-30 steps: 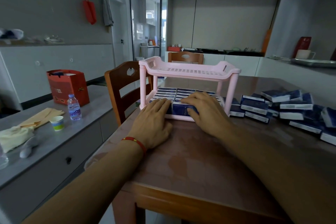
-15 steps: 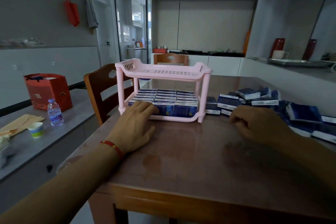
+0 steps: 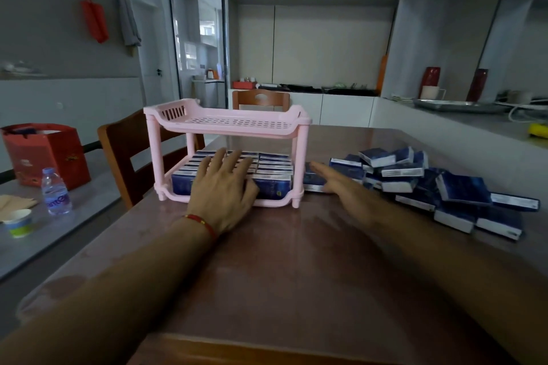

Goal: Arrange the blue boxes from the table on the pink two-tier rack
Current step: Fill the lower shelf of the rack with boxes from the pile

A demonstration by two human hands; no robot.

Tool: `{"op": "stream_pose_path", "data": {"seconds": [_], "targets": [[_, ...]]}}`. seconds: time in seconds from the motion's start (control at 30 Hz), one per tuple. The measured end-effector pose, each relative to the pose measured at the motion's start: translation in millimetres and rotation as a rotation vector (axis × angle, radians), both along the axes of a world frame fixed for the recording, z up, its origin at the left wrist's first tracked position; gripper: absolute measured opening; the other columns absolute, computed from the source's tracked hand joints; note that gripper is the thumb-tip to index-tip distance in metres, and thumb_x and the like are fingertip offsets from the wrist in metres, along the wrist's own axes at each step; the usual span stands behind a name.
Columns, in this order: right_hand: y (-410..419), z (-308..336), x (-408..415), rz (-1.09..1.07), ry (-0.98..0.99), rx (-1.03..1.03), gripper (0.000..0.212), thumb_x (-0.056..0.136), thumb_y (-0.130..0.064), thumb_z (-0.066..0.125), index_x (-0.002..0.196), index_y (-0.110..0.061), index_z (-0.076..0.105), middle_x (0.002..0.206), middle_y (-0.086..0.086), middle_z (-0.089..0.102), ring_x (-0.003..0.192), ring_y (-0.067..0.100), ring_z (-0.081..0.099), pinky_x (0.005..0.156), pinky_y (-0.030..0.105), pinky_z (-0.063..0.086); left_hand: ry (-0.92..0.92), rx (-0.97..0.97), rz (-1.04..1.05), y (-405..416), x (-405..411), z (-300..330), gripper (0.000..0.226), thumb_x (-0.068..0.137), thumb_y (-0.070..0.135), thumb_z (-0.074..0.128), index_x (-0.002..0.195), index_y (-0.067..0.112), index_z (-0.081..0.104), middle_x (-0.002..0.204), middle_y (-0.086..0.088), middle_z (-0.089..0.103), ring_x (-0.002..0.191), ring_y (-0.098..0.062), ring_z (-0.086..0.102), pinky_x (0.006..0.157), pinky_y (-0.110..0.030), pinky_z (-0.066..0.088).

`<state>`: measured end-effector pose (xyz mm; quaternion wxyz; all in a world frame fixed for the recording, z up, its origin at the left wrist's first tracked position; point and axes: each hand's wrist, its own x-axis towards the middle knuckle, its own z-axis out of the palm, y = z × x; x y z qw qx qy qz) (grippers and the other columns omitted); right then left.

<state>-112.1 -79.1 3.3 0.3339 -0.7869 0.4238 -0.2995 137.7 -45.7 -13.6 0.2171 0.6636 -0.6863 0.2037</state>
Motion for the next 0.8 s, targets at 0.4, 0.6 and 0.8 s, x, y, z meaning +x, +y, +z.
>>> {"op": "stream_pose_path", "data": {"seconds": [0.4, 0.6, 0.8], "targets": [[-27, -10, 51, 0.006, -0.441, 0.224, 0.037, 0.107, -0.029, 0.026, 0.111, -0.030, 0.063, 0.120, -0.009, 0.066, 0.118, 0.007, 0.058, 0.102, 0.025, 0.037, 0.018, 0.071, 0.028, -17, 7, -16, 0.077, 0.086, 0.067, 0.006, 0.151, 0.037, 0.033, 0.158, 0.004, 0.039, 0.148, -0.030, 0.028, 0.121, -0.058, 0.013], [-24, -16, 46, -0.089, -0.443, 0.114, 0.047, 0.108, -0.033, 0.021, 0.117, -0.028, 0.066, 0.125, -0.007, 0.067, 0.119, 0.007, 0.058, 0.103, 0.027, 0.039, 0.007, 0.055, 0.031, -17, 8, -17, 0.075, 0.087, 0.067, 0.009, 0.148, 0.037, 0.039, 0.154, 0.003, 0.044, 0.144, -0.030, 0.034, 0.119, -0.058, 0.017], [-28, -24, 43, -0.168, -0.395, 0.093, 0.058, 0.102, -0.052, 0.023, 0.088, -0.039, 0.077, 0.104, -0.012, 0.076, 0.111, 0.011, 0.064, 0.113, 0.042, 0.035, 0.013, 0.055, 0.025, -16, 8, -16, 0.076, 0.086, 0.066, 0.007, 0.148, 0.035, 0.041, 0.152, 0.003, 0.046, 0.142, -0.029, 0.037, 0.118, -0.056, 0.020]]}}
